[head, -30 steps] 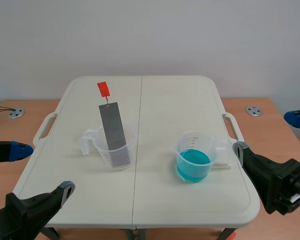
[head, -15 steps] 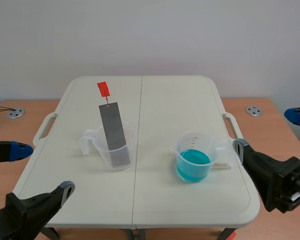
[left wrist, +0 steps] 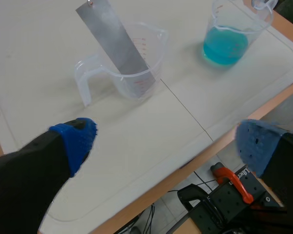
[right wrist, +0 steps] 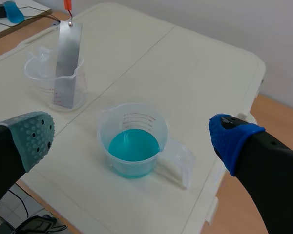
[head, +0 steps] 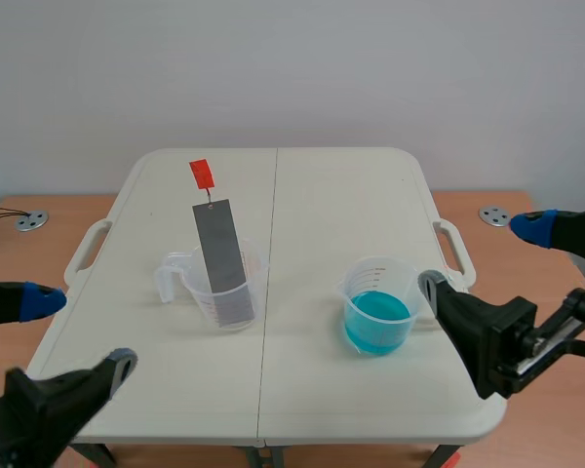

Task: Hold the metal plate by the orange handle, dip it into the blue solution, take it out and point at it, then put the plate back in the beaker on the left.
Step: 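Lift the metal plate out of the left beaker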

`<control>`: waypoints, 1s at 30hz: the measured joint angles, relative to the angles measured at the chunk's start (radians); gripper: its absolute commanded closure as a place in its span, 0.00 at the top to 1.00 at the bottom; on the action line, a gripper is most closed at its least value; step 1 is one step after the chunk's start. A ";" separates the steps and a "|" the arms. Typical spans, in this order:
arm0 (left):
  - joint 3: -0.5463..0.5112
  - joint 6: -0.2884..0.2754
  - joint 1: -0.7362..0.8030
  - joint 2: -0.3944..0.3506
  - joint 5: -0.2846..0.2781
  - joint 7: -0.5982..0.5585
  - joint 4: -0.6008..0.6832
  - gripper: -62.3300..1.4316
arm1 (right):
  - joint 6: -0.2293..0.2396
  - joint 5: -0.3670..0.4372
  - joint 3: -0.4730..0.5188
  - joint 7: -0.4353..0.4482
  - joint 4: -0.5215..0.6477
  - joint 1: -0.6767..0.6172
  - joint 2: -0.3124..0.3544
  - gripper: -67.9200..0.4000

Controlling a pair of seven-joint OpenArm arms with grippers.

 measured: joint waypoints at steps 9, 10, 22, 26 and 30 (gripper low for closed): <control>0.000 0.010 0.002 0.000 0.001 0.000 0.000 0.05 | 0.004 0.000 -0.154 -0.026 -0.110 0.225 0.000 0.98; 0.000 0.021 0.005 0.000 0.000 0.000 0.000 0.05 | 0.004 0.005 -0.168 -0.025 -0.123 0.248 0.000 0.98; -0.118 0.168 0.313 -0.001 0.108 0.000 0.000 0.05 | 0.004 0.049 -0.326 -0.082 -0.262 0.506 -0.037 0.98; -0.142 0.167 0.439 -0.001 0.144 0.000 0.000 0.05 | 0.004 0.049 -0.376 -0.132 -0.323 0.590 -0.096 0.98; -0.148 0.184 0.539 0.000 0.147 0.024 0.000 0.05 | 0.004 0.049 -0.431 -0.160 -0.389 0.667 -0.148 0.98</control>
